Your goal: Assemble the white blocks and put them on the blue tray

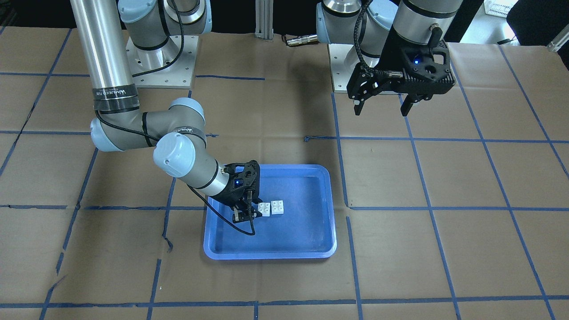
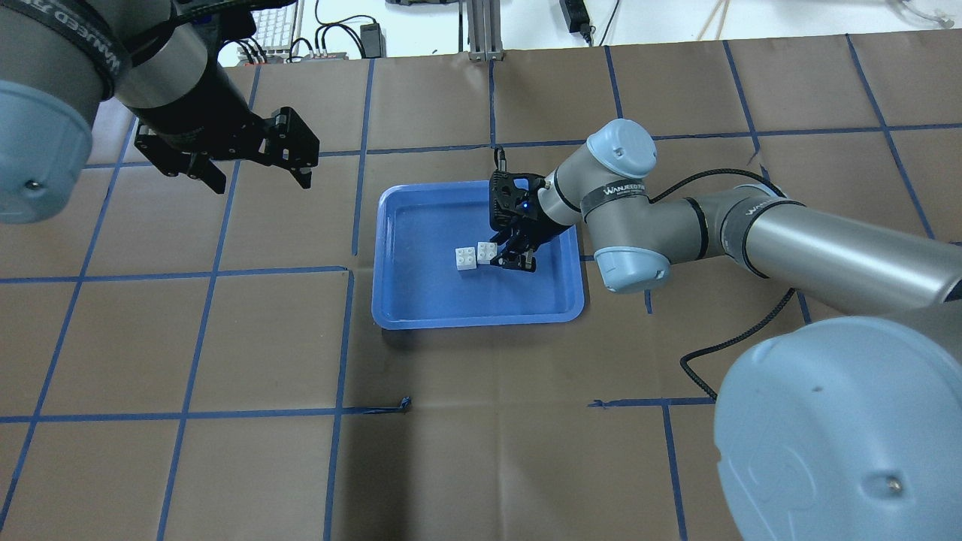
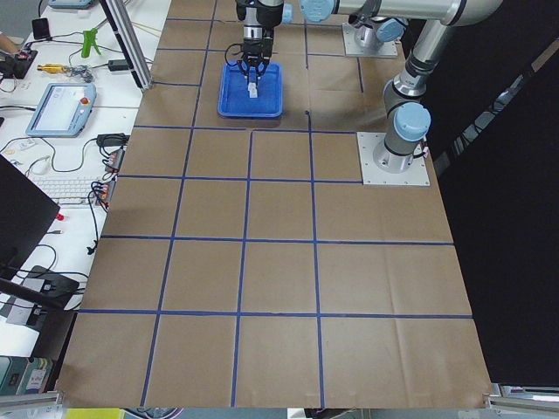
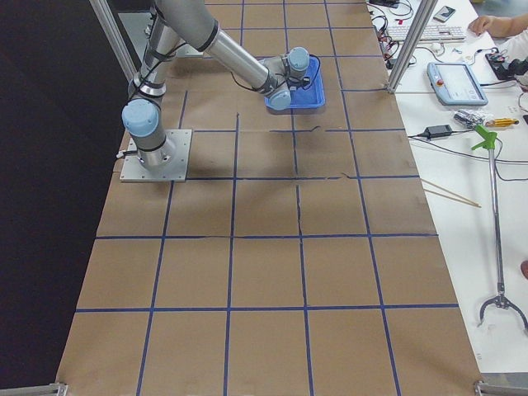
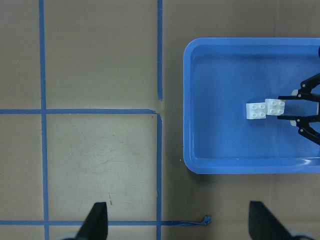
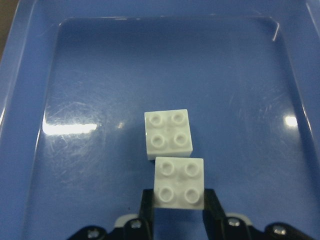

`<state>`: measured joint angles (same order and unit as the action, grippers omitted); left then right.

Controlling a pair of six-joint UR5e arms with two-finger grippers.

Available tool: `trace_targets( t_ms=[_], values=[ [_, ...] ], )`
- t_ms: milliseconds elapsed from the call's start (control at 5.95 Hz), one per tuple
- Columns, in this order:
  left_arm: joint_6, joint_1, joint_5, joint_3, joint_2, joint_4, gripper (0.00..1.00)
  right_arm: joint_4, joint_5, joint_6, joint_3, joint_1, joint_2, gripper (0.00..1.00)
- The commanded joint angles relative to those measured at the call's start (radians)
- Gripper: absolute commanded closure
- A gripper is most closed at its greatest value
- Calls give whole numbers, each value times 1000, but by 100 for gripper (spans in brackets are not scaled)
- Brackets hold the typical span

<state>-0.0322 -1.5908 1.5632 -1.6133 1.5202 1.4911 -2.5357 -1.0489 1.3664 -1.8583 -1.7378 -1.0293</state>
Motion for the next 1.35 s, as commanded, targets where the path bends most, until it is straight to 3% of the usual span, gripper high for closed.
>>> trace_targets(
  t_ms=[0,1177],
  values=[
    [0,0,0,0,0,-3,1,-1,1,-9,-4,-9,0,75],
    [0,0,0,-2,5,-15,1,0,1,-16,-8,-14,-2,75]
  ],
)
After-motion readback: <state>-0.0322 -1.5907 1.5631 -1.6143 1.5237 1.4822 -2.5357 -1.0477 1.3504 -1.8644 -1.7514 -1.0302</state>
